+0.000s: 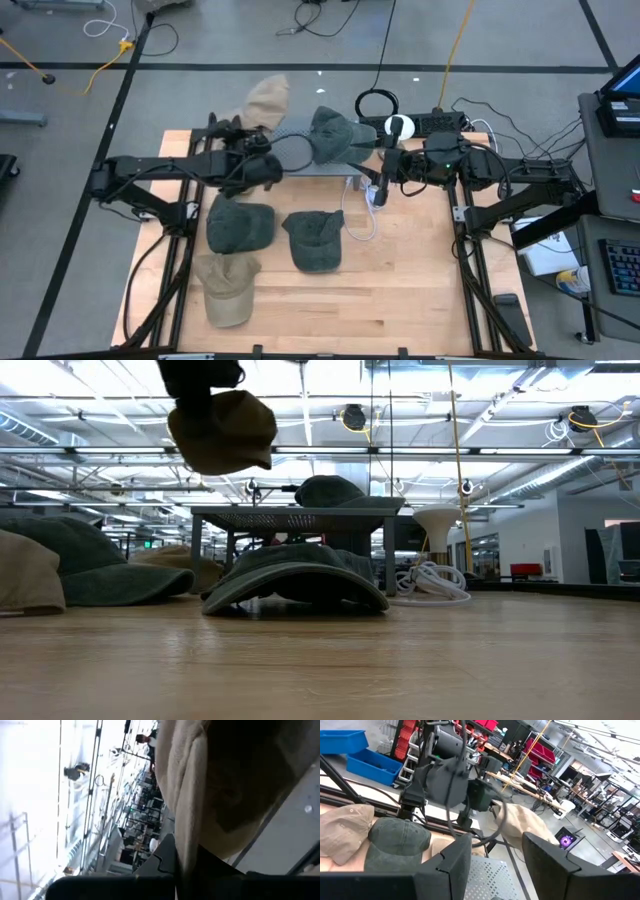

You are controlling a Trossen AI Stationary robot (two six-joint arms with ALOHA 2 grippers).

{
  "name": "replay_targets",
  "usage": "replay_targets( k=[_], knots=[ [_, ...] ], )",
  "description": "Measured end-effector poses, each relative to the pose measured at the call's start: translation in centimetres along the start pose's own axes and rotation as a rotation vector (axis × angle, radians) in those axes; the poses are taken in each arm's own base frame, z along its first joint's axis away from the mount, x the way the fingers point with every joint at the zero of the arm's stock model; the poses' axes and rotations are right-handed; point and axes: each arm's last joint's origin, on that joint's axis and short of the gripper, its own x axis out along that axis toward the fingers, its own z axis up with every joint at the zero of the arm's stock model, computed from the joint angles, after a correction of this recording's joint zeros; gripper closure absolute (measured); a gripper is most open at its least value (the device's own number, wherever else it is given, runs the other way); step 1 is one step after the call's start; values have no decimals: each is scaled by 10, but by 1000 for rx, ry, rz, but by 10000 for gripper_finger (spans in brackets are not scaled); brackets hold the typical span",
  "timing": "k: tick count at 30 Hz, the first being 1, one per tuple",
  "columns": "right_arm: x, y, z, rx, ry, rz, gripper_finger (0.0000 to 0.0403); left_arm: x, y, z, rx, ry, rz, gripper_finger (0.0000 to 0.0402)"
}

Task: Pick & Place hat
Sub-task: Put the right brown cap on the shelf

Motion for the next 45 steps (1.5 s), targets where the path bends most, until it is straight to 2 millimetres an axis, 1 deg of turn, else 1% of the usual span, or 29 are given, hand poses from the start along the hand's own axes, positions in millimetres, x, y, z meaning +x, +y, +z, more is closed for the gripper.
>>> replay_targets(
  k=[2,4,7,11,18,23,27,31,36,45],
  knots=[
    [0,0,0,5,0,1,232,1,-2,8,-40,1,7,393],
    [0,0,0,4,0,1,232,2,-7,11,-58,4,5,393],
    [0,0,0,5,0,1,232,3,-19,17,-112,5,4,393],
    [0,0,0,-4,0,1,232,3,-38,22,-139,5,-11,393],
    [0,0,-1,-52,5,5,232,2,-76,29,-110,4,-25,393],
    [0,0,-1,-55,6,6,232,-1,-93,32,-50,-6,-24,391],
    [0,1,-1,-58,13,9,232,-1,-96,32,-39,-5,-23,372],
    [0,1,-2,-72,21,13,232,2,-99,32,-30,6,-110,359],
    [0,1,-3,-84,26,17,232,-1,-100,32,-9,-1,-175,355],
    [0,1,-3,-84,25,16,232,-10,-100,32,71,-36,-199,353]
  ],
)
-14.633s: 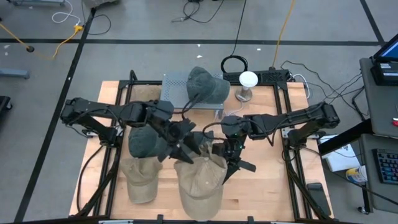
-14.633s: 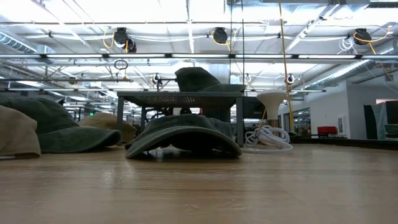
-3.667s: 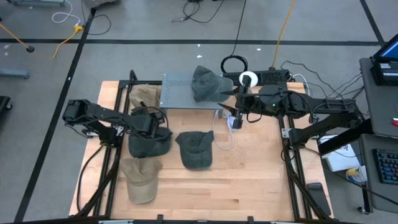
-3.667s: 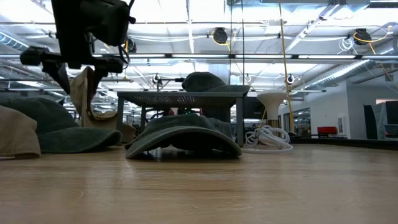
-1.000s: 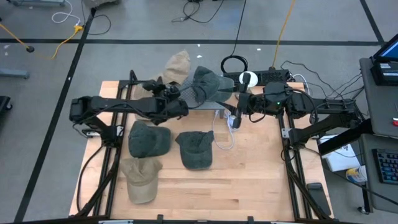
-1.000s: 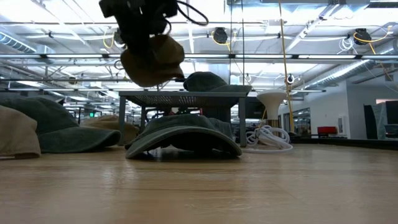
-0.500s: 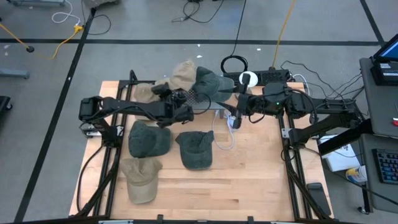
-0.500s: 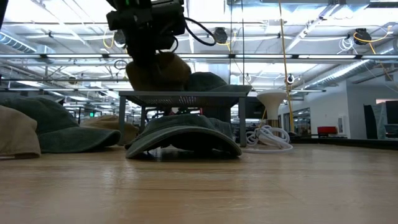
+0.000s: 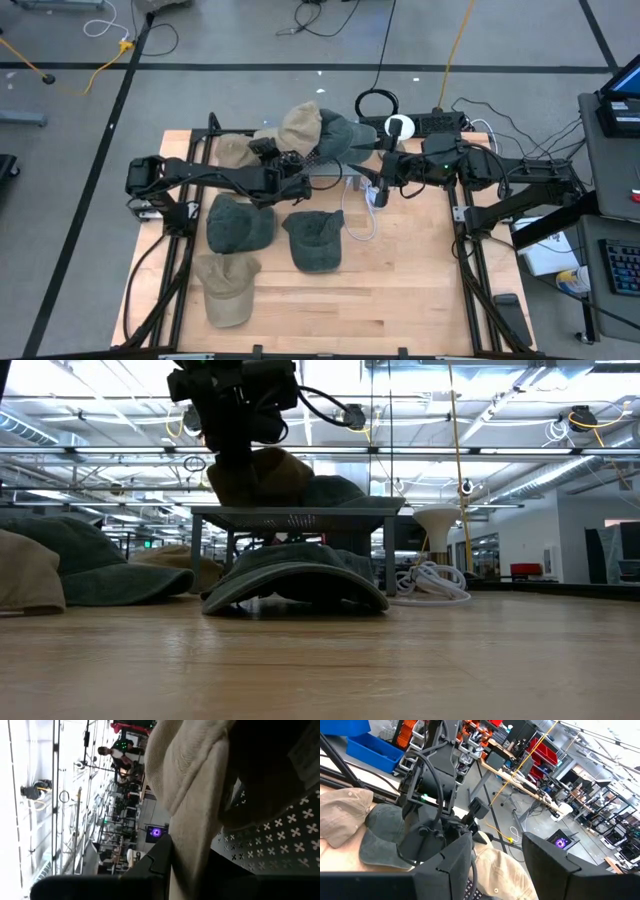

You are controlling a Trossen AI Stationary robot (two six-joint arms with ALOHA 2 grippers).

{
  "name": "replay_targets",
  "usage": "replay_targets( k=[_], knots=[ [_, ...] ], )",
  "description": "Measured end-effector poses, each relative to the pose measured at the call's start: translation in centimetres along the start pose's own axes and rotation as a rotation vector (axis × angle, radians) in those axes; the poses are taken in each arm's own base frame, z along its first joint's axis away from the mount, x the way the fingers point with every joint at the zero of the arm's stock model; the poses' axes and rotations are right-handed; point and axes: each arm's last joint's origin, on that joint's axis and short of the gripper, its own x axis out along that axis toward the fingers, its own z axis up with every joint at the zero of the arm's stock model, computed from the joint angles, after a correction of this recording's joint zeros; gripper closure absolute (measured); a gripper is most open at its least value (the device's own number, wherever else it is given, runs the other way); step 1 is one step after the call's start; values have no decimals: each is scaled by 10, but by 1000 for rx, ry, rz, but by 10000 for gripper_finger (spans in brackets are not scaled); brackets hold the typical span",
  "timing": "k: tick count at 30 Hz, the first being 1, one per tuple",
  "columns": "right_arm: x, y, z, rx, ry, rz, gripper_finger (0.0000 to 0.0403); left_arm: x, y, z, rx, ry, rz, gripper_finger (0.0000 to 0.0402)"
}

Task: Pick & Place hat
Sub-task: Put the right brown cap on the shelf

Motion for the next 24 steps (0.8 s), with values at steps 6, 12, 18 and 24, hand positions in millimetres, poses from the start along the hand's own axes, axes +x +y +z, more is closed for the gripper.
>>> replay_targets(
  k=[6,12,18,24],
  knots=[
    [0,0,0,0,0,0,232,-5,-1,0,38,-13,-7,352],
    [0,0,0,-3,-1,-1,232,-12,8,-2,-28,-34,-25,321],
    [0,-2,-1,-2,3,-6,232,-12,14,-3,-33,-37,-47,267],
    [1,-5,-3,3,11,-19,232,-13,15,-4,-5,-43,-74,234]
  ],
)
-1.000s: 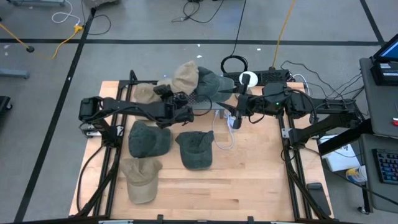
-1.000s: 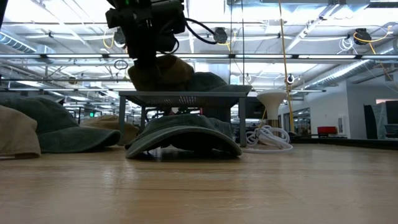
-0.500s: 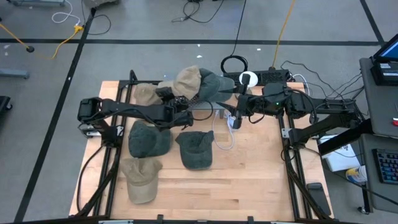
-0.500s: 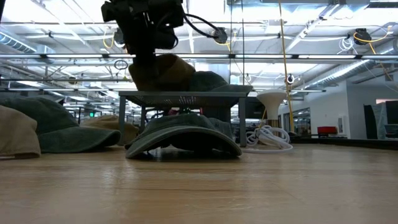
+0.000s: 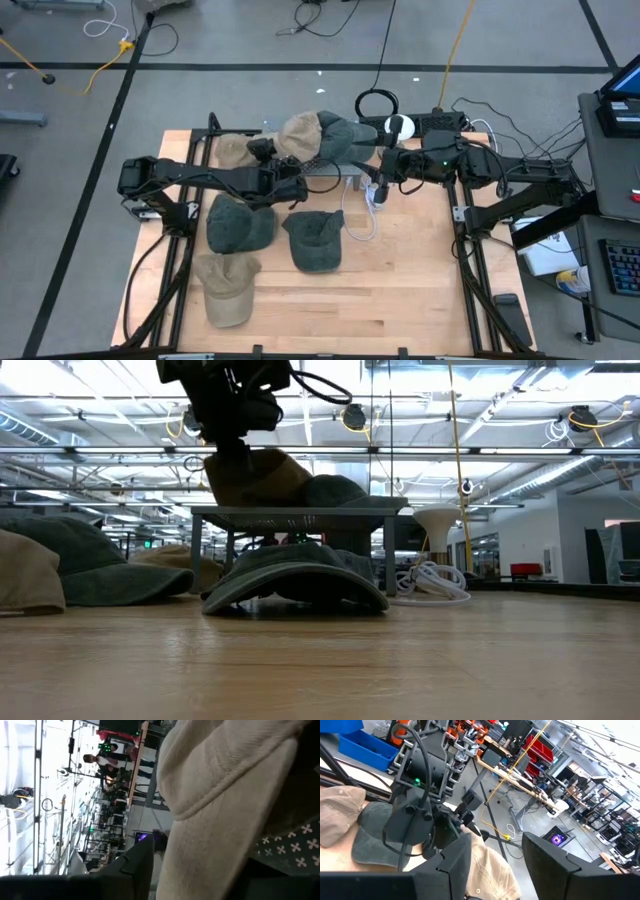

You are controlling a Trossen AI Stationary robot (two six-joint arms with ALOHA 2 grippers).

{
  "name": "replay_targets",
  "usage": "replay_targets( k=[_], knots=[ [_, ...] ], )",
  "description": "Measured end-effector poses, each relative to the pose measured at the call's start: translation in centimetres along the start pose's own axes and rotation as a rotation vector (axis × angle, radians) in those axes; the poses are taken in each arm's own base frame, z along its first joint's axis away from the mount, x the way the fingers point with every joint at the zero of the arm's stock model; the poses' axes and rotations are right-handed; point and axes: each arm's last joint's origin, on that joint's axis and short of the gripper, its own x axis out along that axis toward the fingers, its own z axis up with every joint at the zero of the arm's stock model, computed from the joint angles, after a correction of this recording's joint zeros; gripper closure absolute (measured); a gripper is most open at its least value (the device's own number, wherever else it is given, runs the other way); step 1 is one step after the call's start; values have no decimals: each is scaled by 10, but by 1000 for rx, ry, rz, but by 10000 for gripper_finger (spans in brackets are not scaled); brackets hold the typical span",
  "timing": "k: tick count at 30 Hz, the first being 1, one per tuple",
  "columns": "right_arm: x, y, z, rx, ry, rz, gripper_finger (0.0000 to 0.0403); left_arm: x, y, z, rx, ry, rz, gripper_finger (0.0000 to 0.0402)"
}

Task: Pick & Place hat
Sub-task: Put the right brown cap on the shelf

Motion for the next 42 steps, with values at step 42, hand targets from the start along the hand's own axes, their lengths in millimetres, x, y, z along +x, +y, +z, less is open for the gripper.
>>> replay_targets(
  k=[42],
  knots=[
    [4,2,-4,-5,28,11,232,0,23,-15,-210,34,-573,116]
  ],
)
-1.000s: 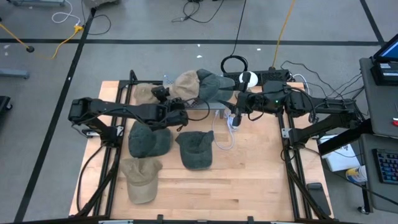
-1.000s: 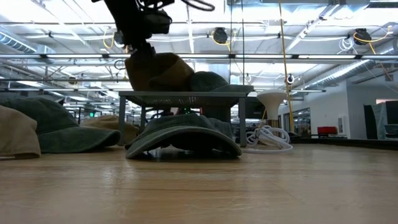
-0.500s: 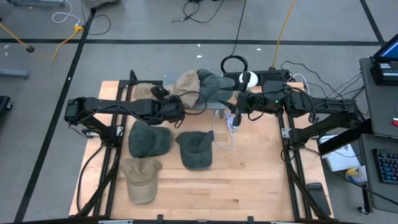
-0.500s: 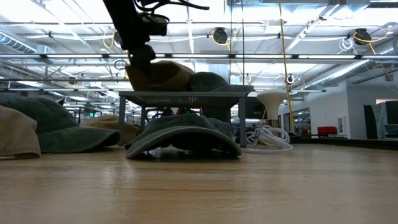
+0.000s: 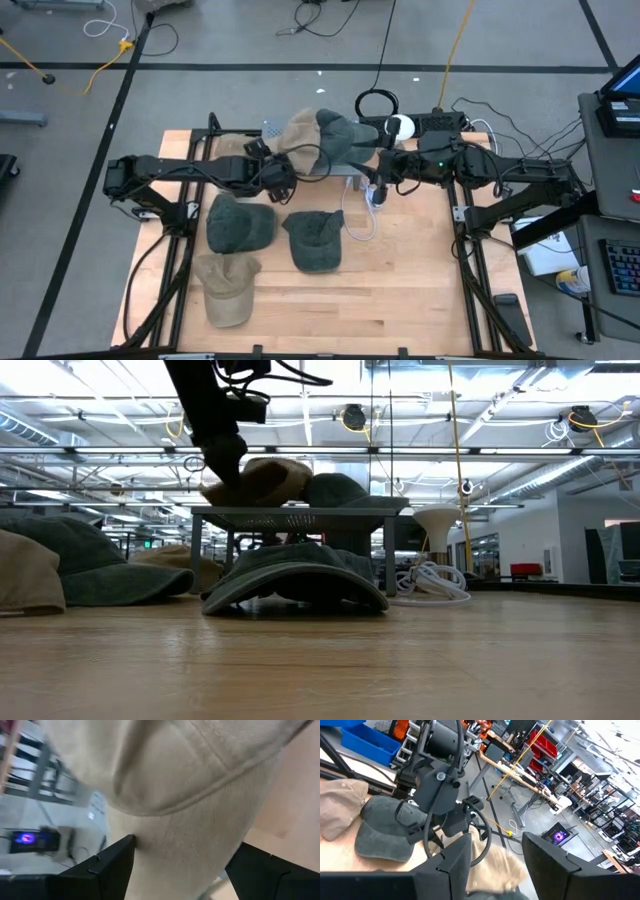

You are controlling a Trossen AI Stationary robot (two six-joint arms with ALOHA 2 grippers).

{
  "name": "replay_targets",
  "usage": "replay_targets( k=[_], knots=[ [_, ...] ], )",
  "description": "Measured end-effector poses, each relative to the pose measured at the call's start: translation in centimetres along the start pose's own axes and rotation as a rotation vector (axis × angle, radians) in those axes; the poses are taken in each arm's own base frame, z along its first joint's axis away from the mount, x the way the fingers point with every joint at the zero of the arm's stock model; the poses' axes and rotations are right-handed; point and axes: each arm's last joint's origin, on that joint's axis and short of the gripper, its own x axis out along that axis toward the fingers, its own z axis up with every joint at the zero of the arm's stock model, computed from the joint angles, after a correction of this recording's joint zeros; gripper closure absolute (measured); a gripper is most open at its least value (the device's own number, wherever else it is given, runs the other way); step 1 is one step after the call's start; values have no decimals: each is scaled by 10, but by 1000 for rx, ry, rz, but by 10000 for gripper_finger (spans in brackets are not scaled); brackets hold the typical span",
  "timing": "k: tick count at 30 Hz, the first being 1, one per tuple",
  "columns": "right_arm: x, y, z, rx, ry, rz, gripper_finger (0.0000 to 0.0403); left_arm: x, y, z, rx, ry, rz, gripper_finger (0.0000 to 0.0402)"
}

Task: Pick & Place hat
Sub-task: Put the right brown cap on the shelf

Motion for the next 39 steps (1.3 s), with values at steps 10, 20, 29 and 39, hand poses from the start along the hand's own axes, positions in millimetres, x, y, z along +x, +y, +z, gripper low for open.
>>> replay_targets(
  k=[10,20,29,39],
  knots=[
    [12,4,-6,-1,41,11,232,7,6,0,-20,28,-60,114],
    [14,4,-4,32,9,26,232,2,12,-1,-102,11,-11,119],
    [14,5,-4,32,12,27,232,-24,31,-8,-150,-41,-83,120],
    [14,4,-4,48,9,26,232,-36,39,-19,-146,-18,-140,128]
  ],
)
